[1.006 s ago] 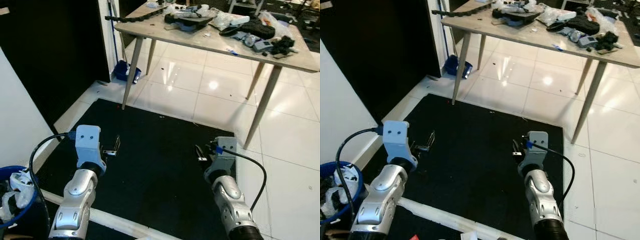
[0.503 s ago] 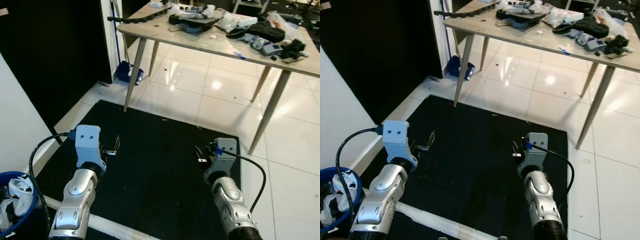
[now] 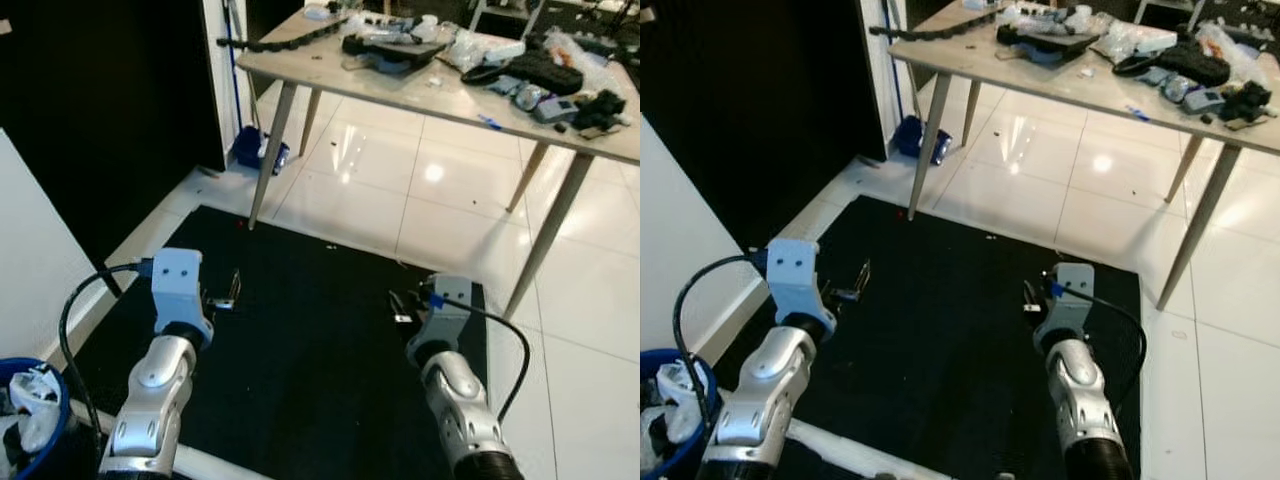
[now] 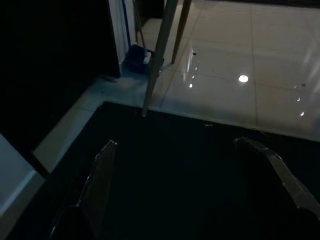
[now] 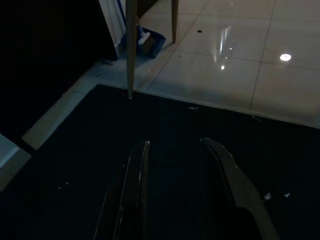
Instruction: Picking trash to rubbish bin
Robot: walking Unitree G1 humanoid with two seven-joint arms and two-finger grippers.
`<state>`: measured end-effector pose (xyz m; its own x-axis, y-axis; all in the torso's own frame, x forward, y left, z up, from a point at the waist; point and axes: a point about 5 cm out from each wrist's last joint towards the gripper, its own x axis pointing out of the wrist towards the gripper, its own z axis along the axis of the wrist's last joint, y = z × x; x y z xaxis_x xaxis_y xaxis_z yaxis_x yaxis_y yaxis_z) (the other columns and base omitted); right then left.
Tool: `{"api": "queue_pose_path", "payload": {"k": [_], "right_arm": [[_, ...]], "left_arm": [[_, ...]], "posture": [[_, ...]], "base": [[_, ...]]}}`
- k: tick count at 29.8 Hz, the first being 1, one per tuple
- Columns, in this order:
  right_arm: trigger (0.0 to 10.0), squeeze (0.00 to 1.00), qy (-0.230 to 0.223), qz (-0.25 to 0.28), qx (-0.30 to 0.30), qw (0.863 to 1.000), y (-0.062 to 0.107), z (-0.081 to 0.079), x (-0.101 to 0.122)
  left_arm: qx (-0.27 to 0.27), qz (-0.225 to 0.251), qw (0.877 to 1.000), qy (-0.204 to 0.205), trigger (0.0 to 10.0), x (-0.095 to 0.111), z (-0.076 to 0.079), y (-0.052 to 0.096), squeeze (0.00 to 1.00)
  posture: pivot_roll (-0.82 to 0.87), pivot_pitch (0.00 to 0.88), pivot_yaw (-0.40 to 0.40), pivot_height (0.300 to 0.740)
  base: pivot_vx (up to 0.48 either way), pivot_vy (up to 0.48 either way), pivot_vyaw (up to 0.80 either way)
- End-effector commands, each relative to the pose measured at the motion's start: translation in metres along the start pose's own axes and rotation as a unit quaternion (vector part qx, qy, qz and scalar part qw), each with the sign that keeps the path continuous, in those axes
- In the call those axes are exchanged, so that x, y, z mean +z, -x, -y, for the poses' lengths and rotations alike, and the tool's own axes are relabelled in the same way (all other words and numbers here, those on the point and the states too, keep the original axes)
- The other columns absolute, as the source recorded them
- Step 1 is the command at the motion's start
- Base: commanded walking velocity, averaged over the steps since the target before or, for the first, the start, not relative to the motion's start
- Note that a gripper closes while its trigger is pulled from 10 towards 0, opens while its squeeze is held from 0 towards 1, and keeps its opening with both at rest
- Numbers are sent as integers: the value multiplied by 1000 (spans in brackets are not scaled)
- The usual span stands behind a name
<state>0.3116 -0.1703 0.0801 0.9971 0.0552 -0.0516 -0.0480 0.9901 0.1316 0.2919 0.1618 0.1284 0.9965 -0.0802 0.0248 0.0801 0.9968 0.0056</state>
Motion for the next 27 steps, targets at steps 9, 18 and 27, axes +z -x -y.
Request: {"api": "queue_pose_path", "payload": {"k": [9, 18, 27], "right_arm": [[10000, 0, -7, -7, -9, 1000, 2, 4, -3], [10000, 0, -12, -8, -8, 1000, 3, 4, -4], [10000, 0, -6, 4, -3, 1000, 2, 3, 3]], "left_arm": [[-1, -15, 1000, 0, 10000, -6, 1, 2, 0], [-1, -16, 1000, 0, 10000, -6, 1, 2, 0], [-1, -17, 1000, -1, 10000, -7, 1, 4, 0]], "posture": [[44, 143, -13, 740], [45, 147, -11, 740], [39, 143, -14, 740]], "base": [[289, 0, 0], [293, 0, 0], [298, 0, 0]]}}
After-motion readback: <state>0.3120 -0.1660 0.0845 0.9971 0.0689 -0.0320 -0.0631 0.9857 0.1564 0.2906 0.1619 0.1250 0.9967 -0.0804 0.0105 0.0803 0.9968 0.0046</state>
